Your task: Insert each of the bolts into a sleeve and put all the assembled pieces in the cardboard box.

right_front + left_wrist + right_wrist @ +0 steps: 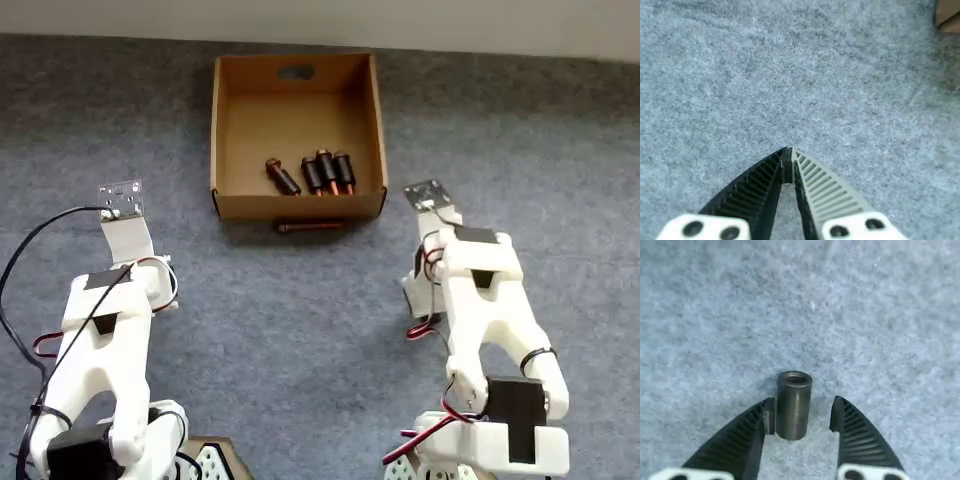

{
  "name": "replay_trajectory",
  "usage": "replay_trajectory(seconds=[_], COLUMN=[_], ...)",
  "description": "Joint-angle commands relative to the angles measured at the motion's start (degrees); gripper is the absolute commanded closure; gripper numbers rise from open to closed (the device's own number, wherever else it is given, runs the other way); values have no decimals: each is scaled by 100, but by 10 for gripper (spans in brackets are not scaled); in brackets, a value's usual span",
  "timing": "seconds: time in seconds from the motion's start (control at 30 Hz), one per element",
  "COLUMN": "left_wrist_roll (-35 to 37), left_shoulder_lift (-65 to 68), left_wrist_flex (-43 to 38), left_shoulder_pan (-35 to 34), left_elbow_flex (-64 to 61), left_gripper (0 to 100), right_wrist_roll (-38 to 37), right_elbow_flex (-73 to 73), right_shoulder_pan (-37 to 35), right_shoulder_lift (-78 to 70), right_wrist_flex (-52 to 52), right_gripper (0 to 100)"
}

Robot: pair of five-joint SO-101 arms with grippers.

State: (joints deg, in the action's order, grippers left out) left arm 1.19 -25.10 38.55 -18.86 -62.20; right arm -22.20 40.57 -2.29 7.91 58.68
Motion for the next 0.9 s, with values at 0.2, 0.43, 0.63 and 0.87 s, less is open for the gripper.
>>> replay_trajectory(seconds=[0.2,0.43,0.63,0.87], left_wrist_roll=[44,44,44,44], left_shoulder_lift=[-4,-4,-4,-4], left_wrist_flex=[-79,-70,-70,-79], left_shoulder_pan=[-40,-40,-40,-40], left_elbow_flex=[75,75,75,75], left_gripper=[992,992,992,992], right_wrist_roll=[-88,-79,-79,-79], right_elbow_flex=[4,-92,-462,-444], right_shoulder_pan=[-312,-215,154,462], right_shoulder_lift=[207,-796,-1349,-787], right_wrist_flex=[-347,-576,-620,-576], right_gripper=[821,821,829,989])
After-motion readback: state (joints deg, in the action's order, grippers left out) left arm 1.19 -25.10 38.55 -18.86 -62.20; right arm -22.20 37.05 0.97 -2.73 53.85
